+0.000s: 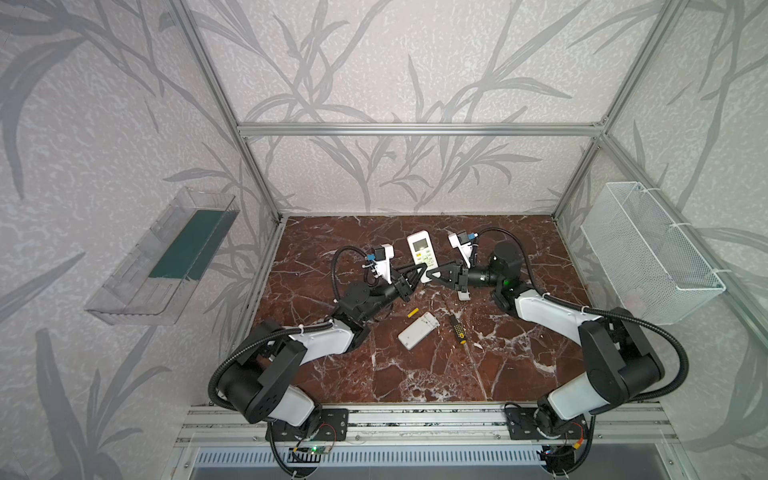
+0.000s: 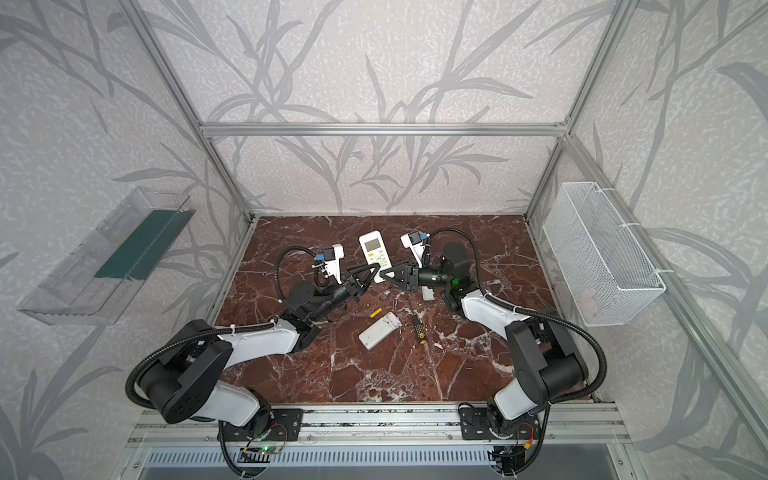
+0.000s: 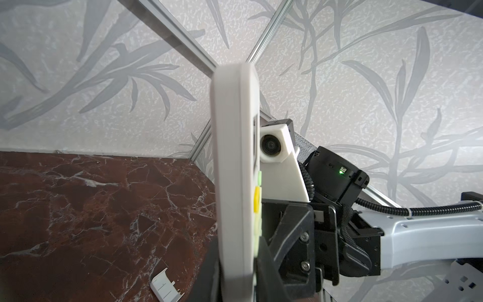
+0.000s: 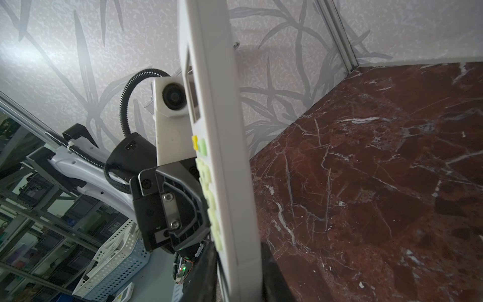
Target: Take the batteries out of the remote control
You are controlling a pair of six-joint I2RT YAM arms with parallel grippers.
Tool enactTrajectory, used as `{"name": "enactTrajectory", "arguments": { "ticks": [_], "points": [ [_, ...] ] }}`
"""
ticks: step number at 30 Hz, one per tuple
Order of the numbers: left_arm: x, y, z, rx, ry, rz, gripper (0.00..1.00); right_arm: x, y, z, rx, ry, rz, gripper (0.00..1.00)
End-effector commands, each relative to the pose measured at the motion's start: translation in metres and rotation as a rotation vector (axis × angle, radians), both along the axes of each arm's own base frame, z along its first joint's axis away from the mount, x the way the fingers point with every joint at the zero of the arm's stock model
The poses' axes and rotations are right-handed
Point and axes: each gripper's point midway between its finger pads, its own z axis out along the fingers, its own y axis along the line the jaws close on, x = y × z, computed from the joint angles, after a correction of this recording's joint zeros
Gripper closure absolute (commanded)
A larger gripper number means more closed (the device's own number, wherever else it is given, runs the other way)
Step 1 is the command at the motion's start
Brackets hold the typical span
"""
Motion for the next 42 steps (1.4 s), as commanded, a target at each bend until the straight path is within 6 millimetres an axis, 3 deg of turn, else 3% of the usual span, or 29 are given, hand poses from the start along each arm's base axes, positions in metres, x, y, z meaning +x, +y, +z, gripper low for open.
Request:
{"name": "enactTrajectory", "arguments": {
  "ticks": [1,3,7,12,16,21,30,36,42],
  "points": [
    [-0.004,-0.002,0.020,-0.028,-0.058,-0.014,0.91,-0.004,0.001,0.006,-0.019,-0.042,-0.013,0.81],
    [-0.002,-0.001,0.017,-0.024,-0.049,-0.007,0.85,-0.004,0.001,0.007,-0.023,-0.043,-0.011,0.85],
    [0.002,0.003,0.011,-0.021,-0.025,0.011,0.59,-0.004,0.000,0.005,-0.045,-0.047,-0.020,0.96],
    [0.007,0.011,0.003,0.007,0.000,0.052,0.28,-0.001,-0.008,-0.004,-0.134,-0.073,-0.083,0.97],
    [0.013,0.025,-0.010,0.107,0.049,0.137,0.10,0.002,-0.023,-0.013,-0.303,-0.154,-0.193,0.97],
    [0.020,0.042,-0.026,0.321,0.174,0.234,0.04,0.004,-0.039,-0.029,-0.591,-0.313,-0.335,0.96],
    [0.009,0.063,-0.015,0.387,0.304,0.285,0.00,0.010,-0.049,-0.041,-0.844,-0.529,-0.481,0.96],
    [0.008,0.062,-0.016,0.414,0.483,0.272,0.01,0.012,-0.052,-0.035,-0.915,-0.667,-0.555,0.96],
    [0.011,0.051,0.000,0.335,0.597,0.236,0.01,0.012,-0.051,-0.034,-1.011,-0.853,-0.603,0.96]
  ]
}}
